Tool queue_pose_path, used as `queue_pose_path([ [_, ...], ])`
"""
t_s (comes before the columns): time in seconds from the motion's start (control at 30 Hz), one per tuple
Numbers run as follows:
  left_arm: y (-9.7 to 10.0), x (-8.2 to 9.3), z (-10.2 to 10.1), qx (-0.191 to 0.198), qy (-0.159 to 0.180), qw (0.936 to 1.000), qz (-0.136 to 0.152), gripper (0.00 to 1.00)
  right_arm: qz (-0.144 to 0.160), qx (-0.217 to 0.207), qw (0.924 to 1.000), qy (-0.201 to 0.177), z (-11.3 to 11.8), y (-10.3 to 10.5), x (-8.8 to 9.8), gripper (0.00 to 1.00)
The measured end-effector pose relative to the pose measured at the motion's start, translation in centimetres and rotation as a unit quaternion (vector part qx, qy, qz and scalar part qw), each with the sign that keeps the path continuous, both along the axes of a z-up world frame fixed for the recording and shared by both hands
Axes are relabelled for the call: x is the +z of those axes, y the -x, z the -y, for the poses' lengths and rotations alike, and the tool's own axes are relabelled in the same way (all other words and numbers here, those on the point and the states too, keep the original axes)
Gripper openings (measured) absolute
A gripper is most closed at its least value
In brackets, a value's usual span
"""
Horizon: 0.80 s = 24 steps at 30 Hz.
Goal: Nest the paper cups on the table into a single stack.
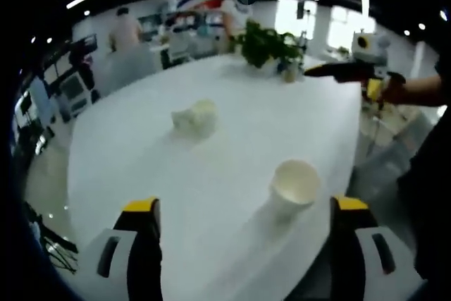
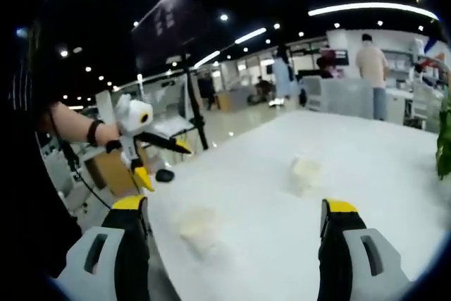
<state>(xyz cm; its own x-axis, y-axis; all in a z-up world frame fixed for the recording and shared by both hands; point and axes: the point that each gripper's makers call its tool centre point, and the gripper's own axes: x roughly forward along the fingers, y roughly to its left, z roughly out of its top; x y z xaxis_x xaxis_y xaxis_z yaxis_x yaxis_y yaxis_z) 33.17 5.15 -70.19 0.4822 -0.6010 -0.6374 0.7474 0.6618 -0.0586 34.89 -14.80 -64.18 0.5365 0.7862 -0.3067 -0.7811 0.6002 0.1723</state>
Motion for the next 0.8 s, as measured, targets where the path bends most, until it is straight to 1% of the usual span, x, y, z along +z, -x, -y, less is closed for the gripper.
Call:
queue_pose_path([
  [0.03,0.0,-0.1,0.0,-0.002,0.000,1.0000,0.001,0.99,0.008,-0.004,1.0000,0.000,0.1,-0.9,0.3,0.99],
  [0.13,-0.1,-0.2,-0.1,-0.002,0.008,1.0000,0.000,0.99,0.007,-0.010,0.9999,0.007,0.2,-2.9,0.2,0.99],
  [0.2,-0.2,0.0,0.0,-0.005,0.020,0.9998,0.007,0.99,0.006,-0.017,0.9998,0.012,0.2,-4.9,-0.3,0.99],
  [0.23,-0.2,0.1,0.1,-0.009,0.030,0.9995,0.009,0.99,0.005,-0.019,0.9997,0.013,0.2,-5.5,-0.5,0.98],
  [0.3,-0.2,-0.1,0.0,-0.006,0.033,0.9994,0.001,0.99,0.000,-0.025,0.9996,0.015,0.1,-7.1,-1.1,0.97],
  [0.33,-0.3,0.0,0.0,-0.005,0.040,0.9992,0.004,0.99,-0.003,-0.027,0.9995,0.016,-0.1,-7.9,-1.5,0.96],
  [0.37,-0.4,0.1,0.1,-0.004,0.044,0.9990,0.008,0.99,-0.003,-0.027,0.9995,0.016,-0.2,-8.1,-1.6,0.96],
  [0.4,-0.4,0.2,0.1,-0.003,0.047,0.9989,0.006,0.99,-0.005,-0.029,0.9994,0.018,-0.4,-8.8,-1.9,0.95],
  [0.43,-0.4,0.2,0.0,-0.001,0.046,0.9989,0.009,0.99,-0.005,-0.029,0.9993,0.022,-0.6,-9.2,-2.3,0.94],
  [0.47,-0.7,0.4,-0.1,-0.002,0.044,0.9987,0.025,0.99,-0.005,-0.029,0.9992,0.027,-0.7,-9.6,-2.6,0.93],
  [0.53,-0.7,0.4,-0.2,0.000,0.047,0.9987,0.021,0.99,0.000,-0.022,0.9989,0.041,-1.3,-10.5,-3.5,0.92],
  [0.6,-0.8,0.5,-0.4,0.004,0.050,0.9985,0.023,0.99,-0.005,-0.015,0.9987,0.048,-2.0,-11.2,-4.6,0.90],
  [0.7,-1.0,0.6,-0.9,0.013,0.052,0.9982,0.026,0.99,-0.025,-0.012,0.9984,0.050,-3.0,-12.3,-6.4,0.91],
  [0.8,-1.1,1.0,-1.2,0.017,0.057,0.9978,0.029,0.99,-0.033,-0.024,0.9980,0.048,-3.2,-13.3,-7.5,0.90],
])
